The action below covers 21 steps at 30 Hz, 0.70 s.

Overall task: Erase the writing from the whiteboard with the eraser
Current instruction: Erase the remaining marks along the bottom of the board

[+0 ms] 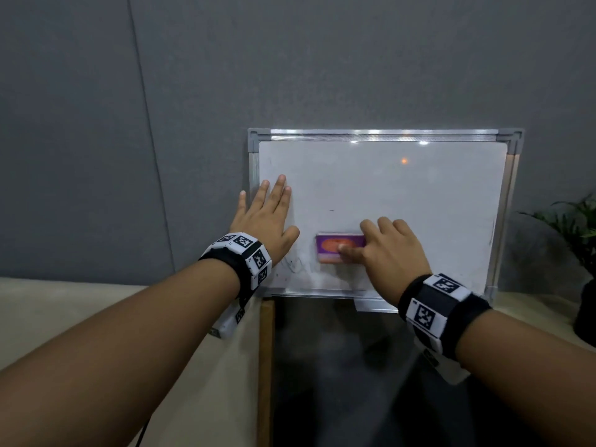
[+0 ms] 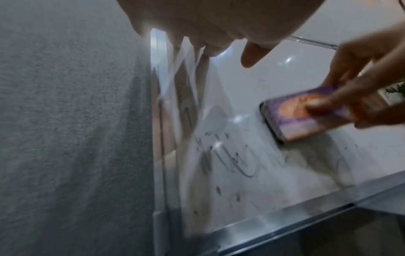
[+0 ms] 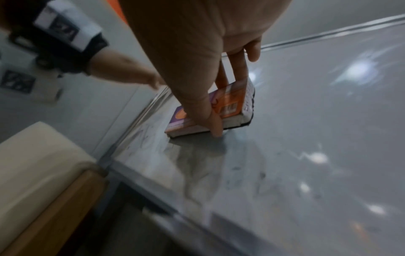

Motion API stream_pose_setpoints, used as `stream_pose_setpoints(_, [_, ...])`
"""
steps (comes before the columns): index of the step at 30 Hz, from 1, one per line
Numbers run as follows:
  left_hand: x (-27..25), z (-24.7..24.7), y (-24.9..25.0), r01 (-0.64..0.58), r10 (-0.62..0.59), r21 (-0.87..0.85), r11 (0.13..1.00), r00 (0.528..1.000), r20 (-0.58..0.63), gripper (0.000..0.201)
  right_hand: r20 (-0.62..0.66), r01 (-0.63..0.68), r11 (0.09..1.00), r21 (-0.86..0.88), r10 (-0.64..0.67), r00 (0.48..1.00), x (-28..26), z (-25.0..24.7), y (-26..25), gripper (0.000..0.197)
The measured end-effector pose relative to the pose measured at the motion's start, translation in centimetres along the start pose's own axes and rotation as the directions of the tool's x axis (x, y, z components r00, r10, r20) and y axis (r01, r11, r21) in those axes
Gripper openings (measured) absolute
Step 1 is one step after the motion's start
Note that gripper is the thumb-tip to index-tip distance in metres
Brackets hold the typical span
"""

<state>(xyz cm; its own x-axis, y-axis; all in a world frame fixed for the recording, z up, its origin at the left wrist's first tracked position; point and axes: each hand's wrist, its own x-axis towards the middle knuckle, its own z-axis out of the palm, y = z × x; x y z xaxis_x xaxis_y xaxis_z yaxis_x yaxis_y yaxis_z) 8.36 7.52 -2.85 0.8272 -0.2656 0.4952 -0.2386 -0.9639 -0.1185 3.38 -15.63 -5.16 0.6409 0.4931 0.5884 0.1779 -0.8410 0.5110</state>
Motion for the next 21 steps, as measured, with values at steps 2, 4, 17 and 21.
stream_pose_setpoints(2, [-0.5, 0.5, -0.5, 0.007, -0.007, 0.004, 1.000, 1.000, 0.006, 0.075, -0.028, -0.051, 0.999, -0.006, 0.051, 0.998, 0.8, -0.7, 0.1, 0.039])
stream_pose_setpoints(4, [-1.0, 0.9, -1.1, 0.026, -0.026, 0.003, 1.000, 1.000, 0.010, 0.075, -0.038, -0.050, 0.999, 0.017, 0.050, 0.998, 1.7, -1.1, -1.1, 0.039])
stream_pose_setpoints(17, [-2.4, 1.5, -2.6, 0.061, -0.062, 0.014, 0.998, 0.997, 0.045, 0.073, -0.011, -0.008, 1.000, -0.018, 0.008, 1.000, 2.5, -1.3, -2.5, 0.034])
stream_pose_setpoints(21, [-2.5, 1.4, -2.5, 0.069, -0.069, 0.008, 0.998, 0.996, 0.048, 0.072, 0.052, 0.084, 0.996, 0.018, -0.085, 0.995, 3.1, -0.5, -5.7, 0.029])
